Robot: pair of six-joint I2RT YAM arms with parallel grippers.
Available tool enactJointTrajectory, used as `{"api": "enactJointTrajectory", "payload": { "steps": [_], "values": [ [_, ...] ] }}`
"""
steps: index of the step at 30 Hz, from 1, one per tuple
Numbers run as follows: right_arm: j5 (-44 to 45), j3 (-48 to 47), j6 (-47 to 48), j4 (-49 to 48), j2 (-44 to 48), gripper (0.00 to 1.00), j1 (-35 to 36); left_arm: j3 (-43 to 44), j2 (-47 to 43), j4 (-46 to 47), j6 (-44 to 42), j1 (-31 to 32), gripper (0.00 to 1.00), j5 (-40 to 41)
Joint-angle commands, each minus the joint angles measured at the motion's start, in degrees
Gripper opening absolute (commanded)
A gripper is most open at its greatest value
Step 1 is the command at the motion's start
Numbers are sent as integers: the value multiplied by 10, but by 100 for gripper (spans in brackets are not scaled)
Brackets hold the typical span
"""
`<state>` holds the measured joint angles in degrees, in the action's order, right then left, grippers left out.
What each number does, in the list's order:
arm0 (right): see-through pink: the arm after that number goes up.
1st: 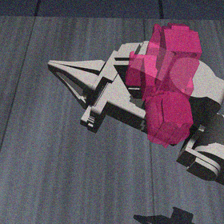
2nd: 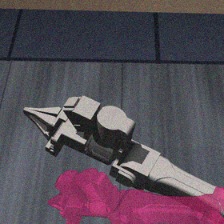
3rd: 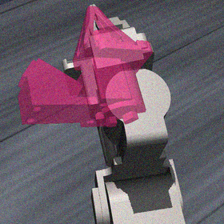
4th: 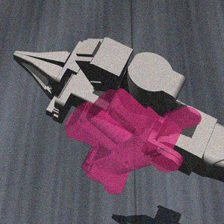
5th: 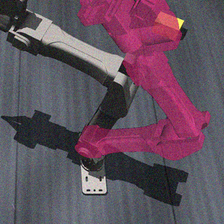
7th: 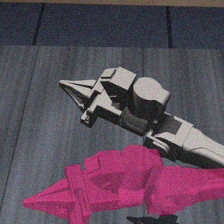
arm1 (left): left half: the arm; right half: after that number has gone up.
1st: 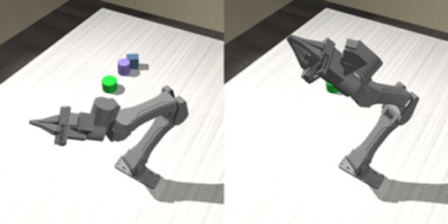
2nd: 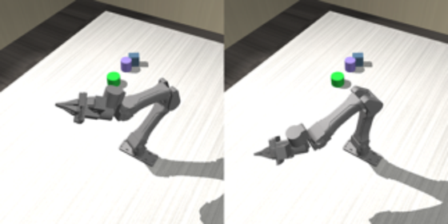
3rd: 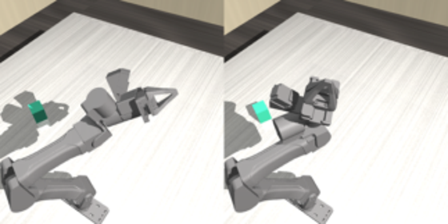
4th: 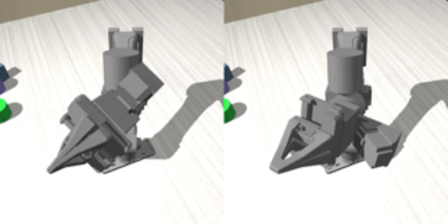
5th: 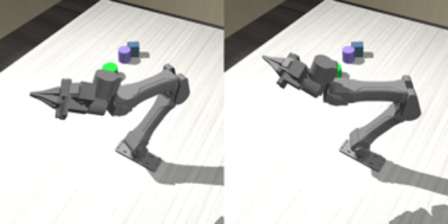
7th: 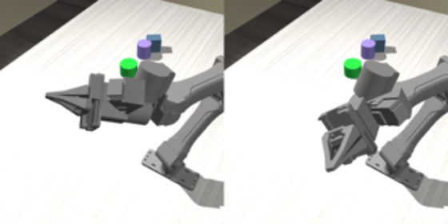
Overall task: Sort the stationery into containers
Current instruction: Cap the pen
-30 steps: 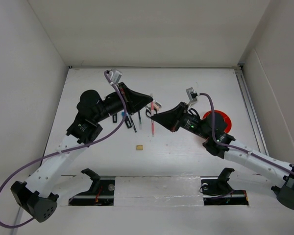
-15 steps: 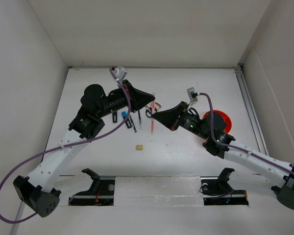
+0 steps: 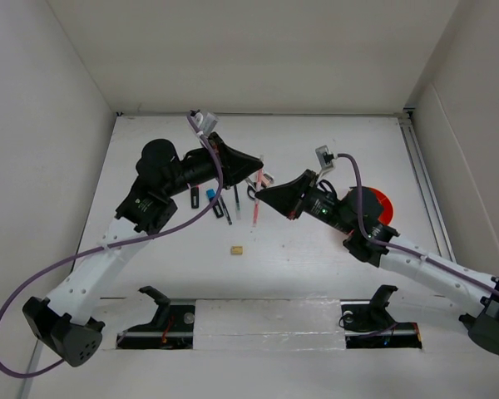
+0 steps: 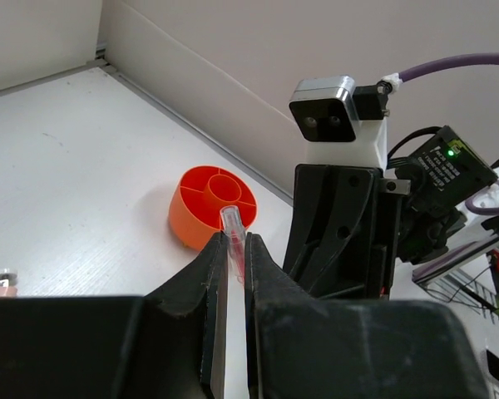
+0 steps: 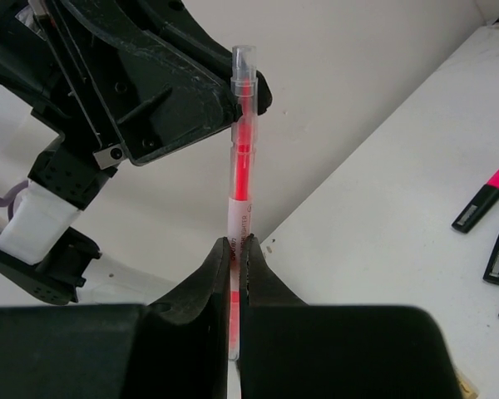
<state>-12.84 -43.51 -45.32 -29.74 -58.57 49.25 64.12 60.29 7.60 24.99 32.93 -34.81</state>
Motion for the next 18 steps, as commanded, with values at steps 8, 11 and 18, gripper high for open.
{"api": "enactJointTrajectory", "payload": {
  "steps": [8, 11, 18],
  "values": [
    [11, -87, 10, -114, 48, 0, -16, 10, 25, -123, -65, 19, 0, 4],
    [16, -82, 10, -114, 54, 0, -23, 10, 20, -123, -65, 19, 0, 4],
    [9, -82, -1, -114, 54, 0, -43, 10, 20, -123, -71, 19, 0, 3]
  ]
}}
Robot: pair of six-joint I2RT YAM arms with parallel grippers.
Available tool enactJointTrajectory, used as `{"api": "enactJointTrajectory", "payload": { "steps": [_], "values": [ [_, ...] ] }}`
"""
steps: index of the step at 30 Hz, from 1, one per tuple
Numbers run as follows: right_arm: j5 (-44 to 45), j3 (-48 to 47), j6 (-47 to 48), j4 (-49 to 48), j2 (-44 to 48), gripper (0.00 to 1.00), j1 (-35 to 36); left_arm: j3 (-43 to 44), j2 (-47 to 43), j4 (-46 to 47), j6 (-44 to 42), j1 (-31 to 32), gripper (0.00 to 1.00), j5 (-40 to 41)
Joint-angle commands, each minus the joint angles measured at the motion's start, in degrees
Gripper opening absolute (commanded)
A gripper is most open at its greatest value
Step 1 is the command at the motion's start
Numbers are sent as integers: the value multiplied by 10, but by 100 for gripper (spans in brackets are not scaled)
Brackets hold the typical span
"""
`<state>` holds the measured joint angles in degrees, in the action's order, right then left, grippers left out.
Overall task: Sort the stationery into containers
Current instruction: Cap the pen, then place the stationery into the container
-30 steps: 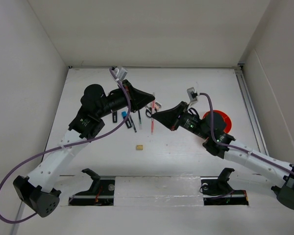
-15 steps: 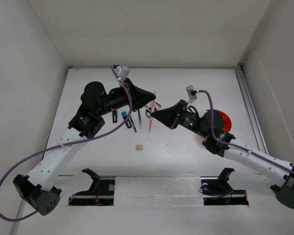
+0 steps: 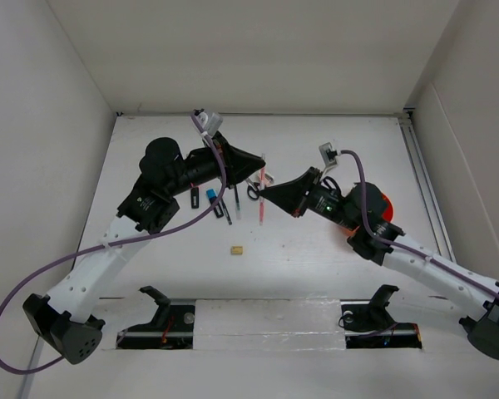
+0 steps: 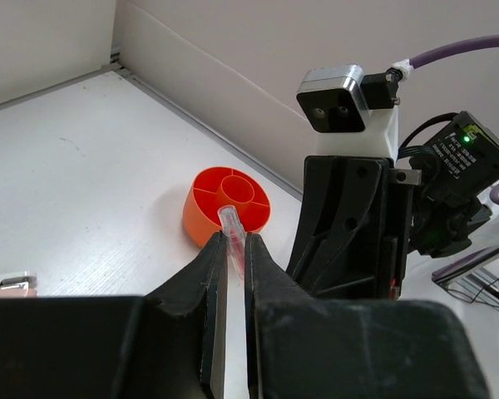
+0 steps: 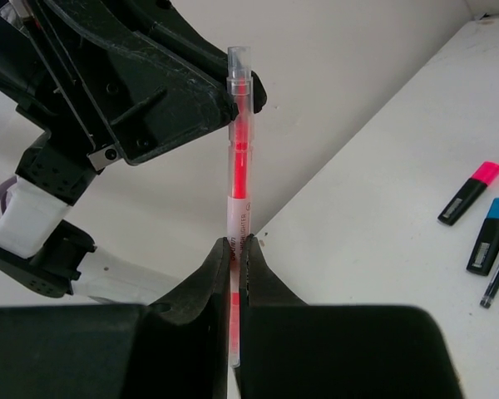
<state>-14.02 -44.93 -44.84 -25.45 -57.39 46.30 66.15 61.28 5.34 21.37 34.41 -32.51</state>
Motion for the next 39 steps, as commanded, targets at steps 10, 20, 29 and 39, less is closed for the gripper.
{"api": "enactJointTrajectory", "payload": {
  "steps": [10, 20, 29, 39],
  "values": [
    [0, -89, -37, -174, 31, 0, -43, -10, 16, -100, -34, 4, 0, -33],
    [-22, -108, -45, -188, 19, 0, -48, -16, 16, -100, -34, 4, 0, -44],
    [-33, -113, -33, -188, 14, 0, -48, -16, 10, -95, -34, 4, 0, -27],
    [34, -133, 138, -38, 33, 0, -53, 1, 14, -156, -2, 4, 39, 190]
  ]
}}
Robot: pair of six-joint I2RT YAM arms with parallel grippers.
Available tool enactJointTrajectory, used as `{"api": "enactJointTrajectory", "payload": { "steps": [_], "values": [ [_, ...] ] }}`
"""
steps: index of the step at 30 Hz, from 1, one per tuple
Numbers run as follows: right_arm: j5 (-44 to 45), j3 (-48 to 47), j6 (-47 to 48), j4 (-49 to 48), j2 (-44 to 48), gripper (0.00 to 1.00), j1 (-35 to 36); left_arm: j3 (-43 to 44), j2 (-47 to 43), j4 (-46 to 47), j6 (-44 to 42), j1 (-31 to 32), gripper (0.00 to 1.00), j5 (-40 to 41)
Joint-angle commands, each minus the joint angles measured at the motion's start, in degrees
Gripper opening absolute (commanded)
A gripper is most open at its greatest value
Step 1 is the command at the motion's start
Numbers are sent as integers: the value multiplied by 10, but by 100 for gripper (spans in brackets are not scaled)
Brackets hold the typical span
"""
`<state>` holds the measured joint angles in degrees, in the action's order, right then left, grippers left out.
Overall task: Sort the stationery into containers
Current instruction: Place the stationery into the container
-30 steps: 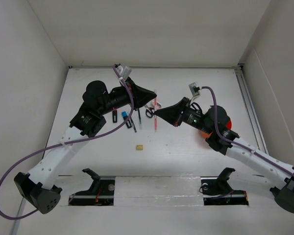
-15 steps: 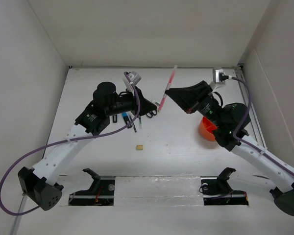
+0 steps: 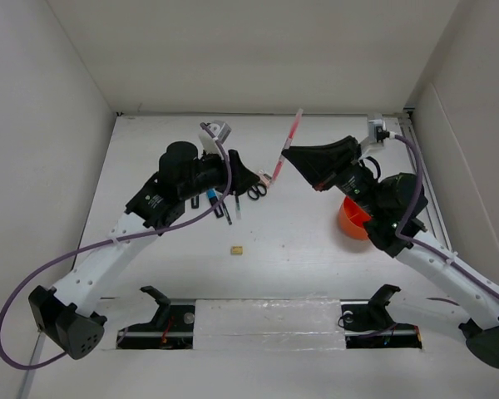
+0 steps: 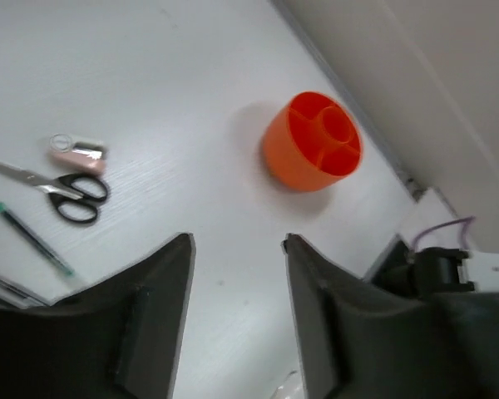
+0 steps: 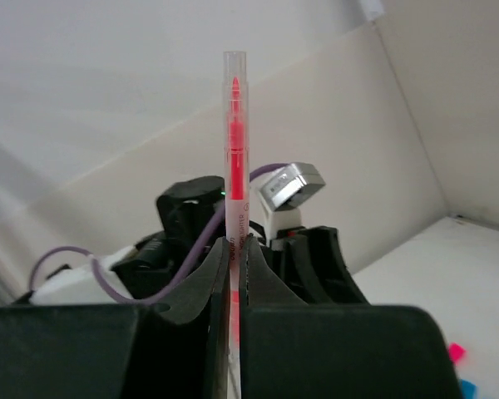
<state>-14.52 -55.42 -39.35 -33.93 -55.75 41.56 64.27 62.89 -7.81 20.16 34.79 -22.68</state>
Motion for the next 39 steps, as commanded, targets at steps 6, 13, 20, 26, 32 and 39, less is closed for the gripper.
{"api": "enactJointTrajectory", "payload": {
  "steps": [6, 13, 20, 26, 32, 39],
  "values": [
    [79, 9, 155, 92, 35, 0, -60, 55, 33, -112, 17, 0, 96, 247],
    [246, 108, 237, 125, 80, 0, -111, 39, 4, -138, 22, 0, 99, 329],
    [358, 199, 263, 151, 171, 0, -175, -1, -23, -138, 17, 0, 99, 346],
    [429, 199, 275, 193, 178, 0, -217, -8, -41, -138, 17, 0, 99, 341],
    [489, 199, 255, 261, 178, 0, -240, -13, -46, -133, 17, 0, 99, 305],
    [542, 238, 232, 261, 188, 0, -245, -13, -51, -133, 17, 0, 99, 305]
  ]
}}
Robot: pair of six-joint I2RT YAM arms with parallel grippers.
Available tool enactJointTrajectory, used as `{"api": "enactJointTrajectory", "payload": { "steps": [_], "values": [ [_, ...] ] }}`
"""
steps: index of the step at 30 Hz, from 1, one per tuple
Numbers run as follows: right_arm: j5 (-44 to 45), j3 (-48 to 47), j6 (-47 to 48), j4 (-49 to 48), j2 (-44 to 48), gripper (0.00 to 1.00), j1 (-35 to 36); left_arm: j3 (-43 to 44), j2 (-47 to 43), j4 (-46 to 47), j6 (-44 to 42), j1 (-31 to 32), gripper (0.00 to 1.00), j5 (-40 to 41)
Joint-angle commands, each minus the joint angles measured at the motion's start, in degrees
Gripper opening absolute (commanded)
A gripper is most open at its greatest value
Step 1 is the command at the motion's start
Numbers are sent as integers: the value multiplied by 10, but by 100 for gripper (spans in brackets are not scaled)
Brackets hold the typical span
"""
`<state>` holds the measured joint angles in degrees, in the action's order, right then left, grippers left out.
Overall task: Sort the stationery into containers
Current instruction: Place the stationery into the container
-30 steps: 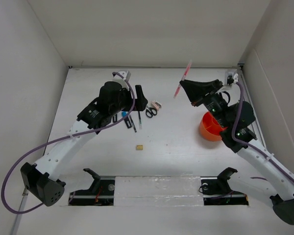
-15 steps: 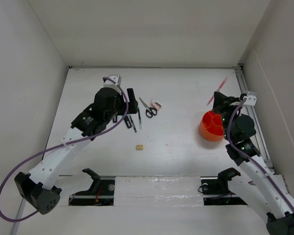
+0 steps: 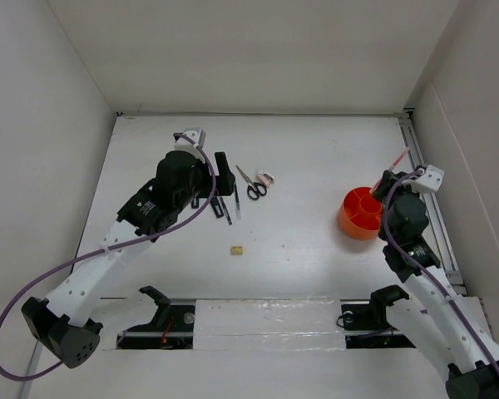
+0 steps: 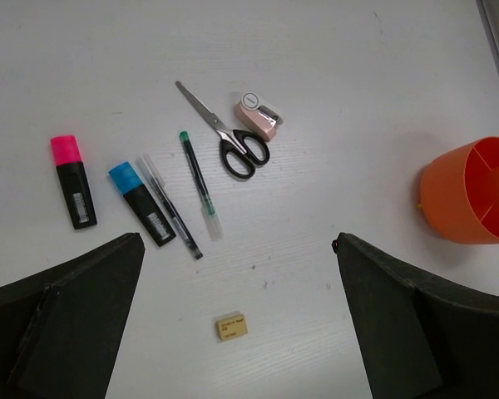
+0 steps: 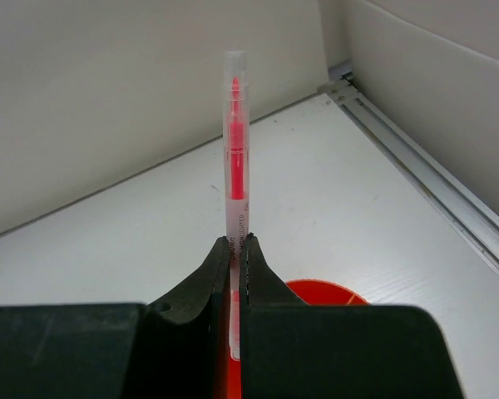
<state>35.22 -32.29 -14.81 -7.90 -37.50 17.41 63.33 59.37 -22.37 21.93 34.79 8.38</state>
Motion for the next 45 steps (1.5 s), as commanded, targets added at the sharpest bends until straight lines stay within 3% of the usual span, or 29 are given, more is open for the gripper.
{"api": "enactJointTrajectory", "payload": {
  "steps": [1, 15, 33, 45],
  "values": [
    [51, 14, -14, 1, 6, 0, -4, -4, -16, 13, 0, 0, 99, -6],
    [100, 46, -86, 7, -39, 0, -4, -4, -27, 18, 0, 0, 99, -28],
    [133, 39, -97, -5, -114, 0, -9, -4, -32, 23, 0, 0, 99, -50],
    [129, -4, -139, 110, -139, 0, -9, -4, -37, 29, 0, 0, 99, -50]
  ]
}}
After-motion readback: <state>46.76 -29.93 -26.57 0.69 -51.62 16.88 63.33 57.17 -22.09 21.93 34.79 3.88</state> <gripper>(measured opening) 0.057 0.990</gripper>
